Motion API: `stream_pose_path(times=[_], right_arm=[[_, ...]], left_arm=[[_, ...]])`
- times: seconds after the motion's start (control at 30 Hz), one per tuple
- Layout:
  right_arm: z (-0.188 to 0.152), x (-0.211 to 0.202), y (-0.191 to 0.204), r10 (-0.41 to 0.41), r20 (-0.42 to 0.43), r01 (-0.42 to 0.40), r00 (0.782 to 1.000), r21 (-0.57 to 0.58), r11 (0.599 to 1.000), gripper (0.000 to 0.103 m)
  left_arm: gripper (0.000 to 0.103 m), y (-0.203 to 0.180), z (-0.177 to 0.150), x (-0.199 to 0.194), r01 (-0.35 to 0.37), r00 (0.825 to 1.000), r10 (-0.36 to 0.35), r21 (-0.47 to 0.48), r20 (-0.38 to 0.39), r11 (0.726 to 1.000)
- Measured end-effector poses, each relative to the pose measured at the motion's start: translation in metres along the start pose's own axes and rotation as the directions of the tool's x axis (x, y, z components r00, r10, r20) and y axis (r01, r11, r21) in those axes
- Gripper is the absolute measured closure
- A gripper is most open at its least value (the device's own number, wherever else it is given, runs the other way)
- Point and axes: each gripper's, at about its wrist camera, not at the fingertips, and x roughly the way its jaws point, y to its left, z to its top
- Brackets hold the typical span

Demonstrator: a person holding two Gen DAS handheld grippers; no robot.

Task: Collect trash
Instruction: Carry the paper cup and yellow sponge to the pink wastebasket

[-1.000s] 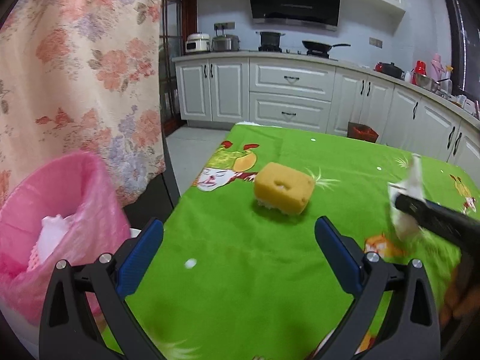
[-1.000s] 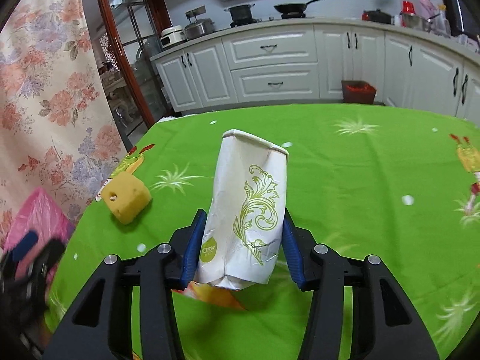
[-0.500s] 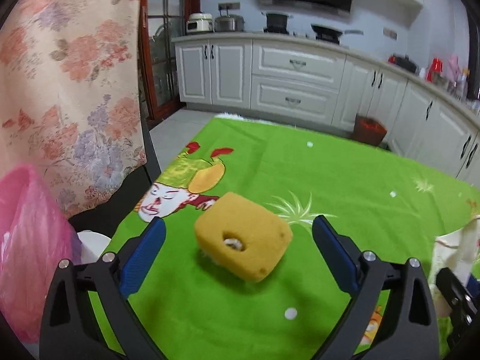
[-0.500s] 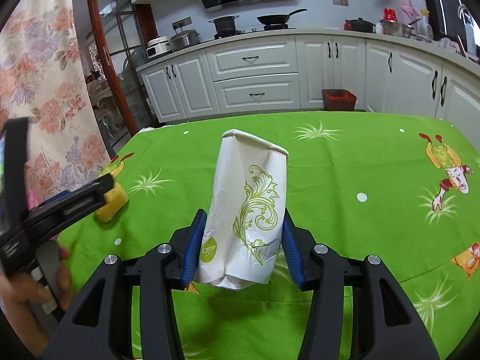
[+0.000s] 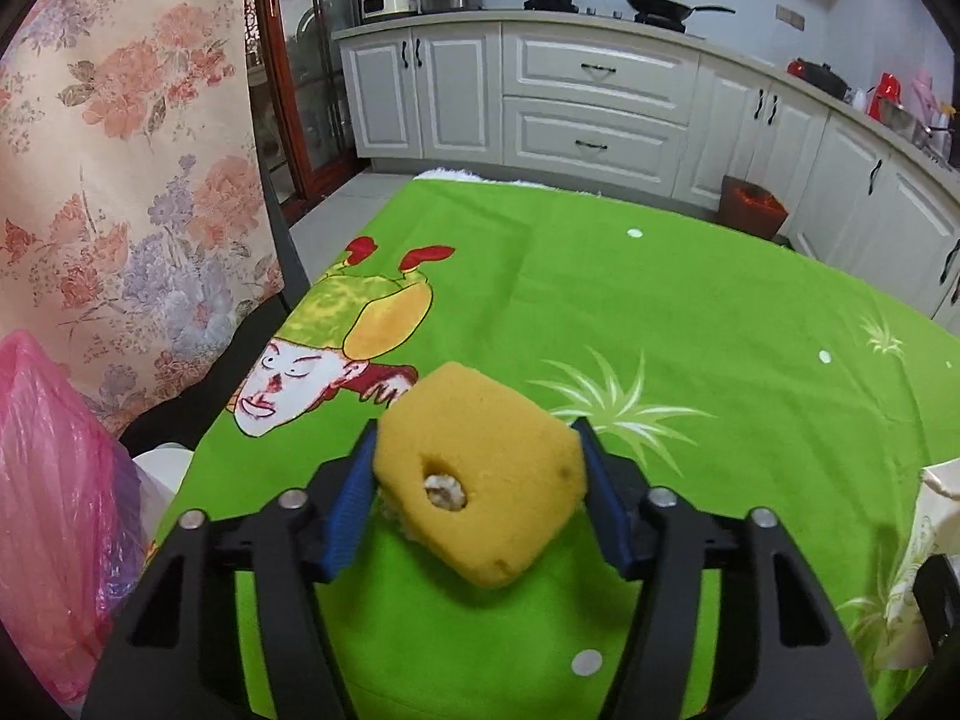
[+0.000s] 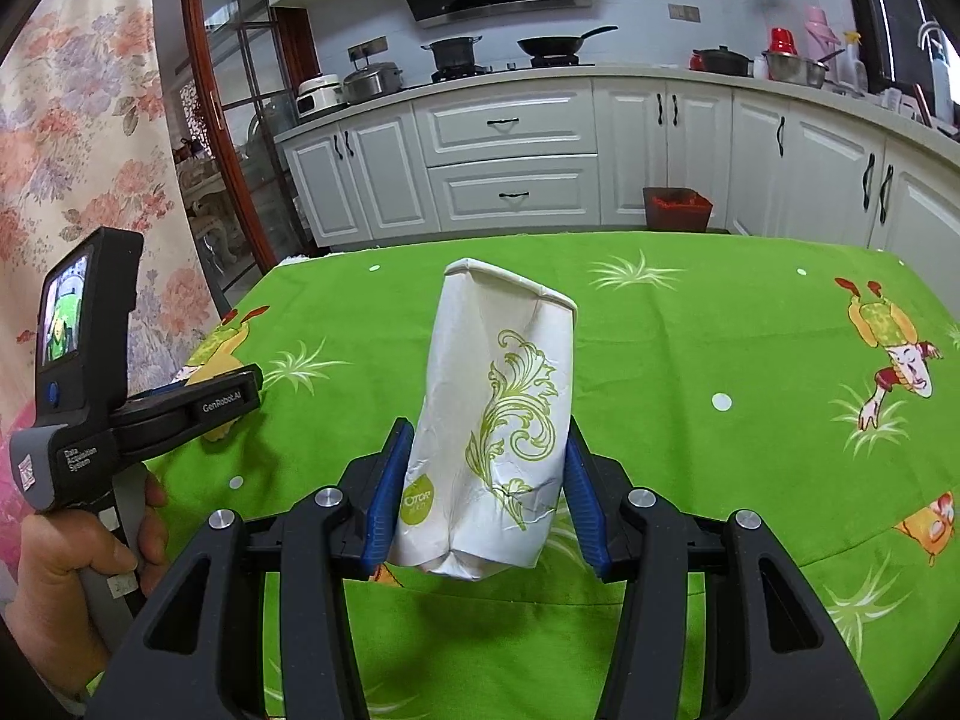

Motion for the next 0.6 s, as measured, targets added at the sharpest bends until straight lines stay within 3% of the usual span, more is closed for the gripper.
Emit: stream_pose_path(times=[0.1,0.2,0.6], right_arm=[[0.001,0.001,0.0,-0.005,-0.004,0.005,1.0,-0.003,1.0,0.056],[0.001,0.001,0.0,-0.012,-0.004,0.012,1.0,-0.002,1.0,0.056],[-0.003,-0.006,-0.005,-0.027,0.002,0.027,1.0,0.005,1.0,0.055]], left_arm=[[0.056,0.002,-0.001,-0.007,0.031,0.999,-0.031,-0.007,0.031,0.999],[0.059,0.002,-0.003,-0.018,0.055,0.995,-0.055,0.0,0.083,0.998],[0.06,-0.002,-0.065,-0.082,0.119,0.985,-0.125,0.055,0.118,0.991]])
